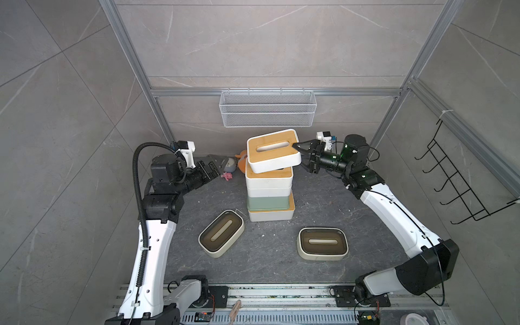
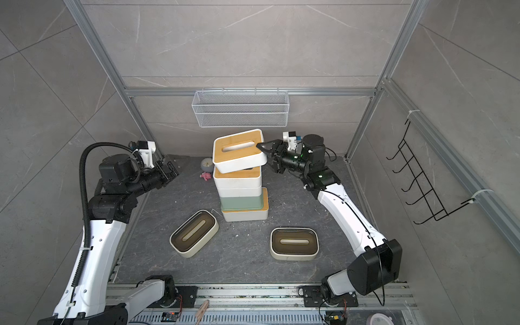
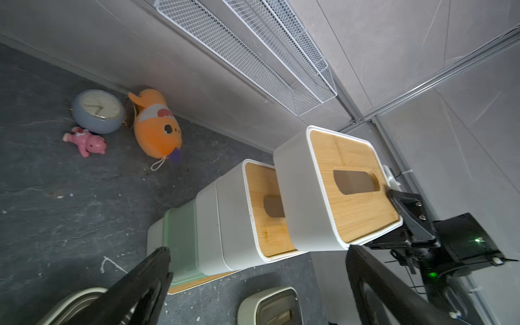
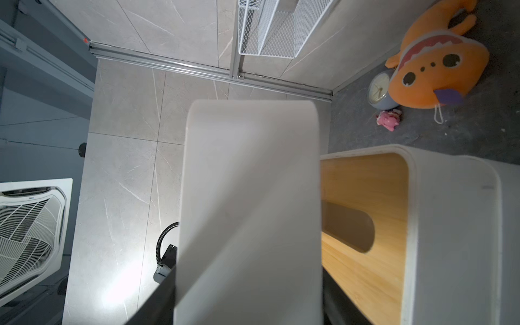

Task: Stack the tissue boxes
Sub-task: Place the tissue box at the tissue box.

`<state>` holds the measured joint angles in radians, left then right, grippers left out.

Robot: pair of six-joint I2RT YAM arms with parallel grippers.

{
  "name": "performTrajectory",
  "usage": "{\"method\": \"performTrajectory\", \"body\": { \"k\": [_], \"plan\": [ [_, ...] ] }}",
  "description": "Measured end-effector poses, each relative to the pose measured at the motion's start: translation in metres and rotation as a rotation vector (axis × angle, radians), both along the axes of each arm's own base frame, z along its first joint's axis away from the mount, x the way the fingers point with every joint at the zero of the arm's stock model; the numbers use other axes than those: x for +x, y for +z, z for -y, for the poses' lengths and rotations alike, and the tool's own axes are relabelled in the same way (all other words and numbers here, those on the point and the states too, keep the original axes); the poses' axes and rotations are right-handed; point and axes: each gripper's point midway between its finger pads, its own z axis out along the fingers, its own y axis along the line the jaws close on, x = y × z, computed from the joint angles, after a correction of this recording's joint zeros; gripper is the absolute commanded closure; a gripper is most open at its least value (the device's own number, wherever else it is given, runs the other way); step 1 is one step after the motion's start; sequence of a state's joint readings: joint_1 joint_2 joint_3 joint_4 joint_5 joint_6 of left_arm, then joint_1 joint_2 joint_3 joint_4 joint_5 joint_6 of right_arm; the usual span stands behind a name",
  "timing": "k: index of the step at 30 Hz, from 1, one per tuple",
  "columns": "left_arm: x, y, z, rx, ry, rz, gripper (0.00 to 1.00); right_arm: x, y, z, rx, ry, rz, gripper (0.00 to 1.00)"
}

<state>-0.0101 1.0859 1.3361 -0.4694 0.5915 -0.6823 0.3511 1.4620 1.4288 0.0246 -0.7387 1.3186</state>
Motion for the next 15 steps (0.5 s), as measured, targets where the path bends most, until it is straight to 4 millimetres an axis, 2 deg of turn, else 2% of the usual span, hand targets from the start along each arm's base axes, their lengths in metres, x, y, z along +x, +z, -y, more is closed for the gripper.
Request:
{"method": "performTrajectory", "body": {
  "k": [5,15],
  "plan": [
    [0.004,-0.013,0.004,-0.065,-0.027,-0.037,0.00,0.001,-0.009,-0.002,0.033,0.008,-0.039,0.79],
    [0.006,-0.022,0.007,-0.081,-0.041,-0.049,0.00,-0.006,0.004,-0.017,0.083,0.045,-0.013,0.79]
  ]
}}
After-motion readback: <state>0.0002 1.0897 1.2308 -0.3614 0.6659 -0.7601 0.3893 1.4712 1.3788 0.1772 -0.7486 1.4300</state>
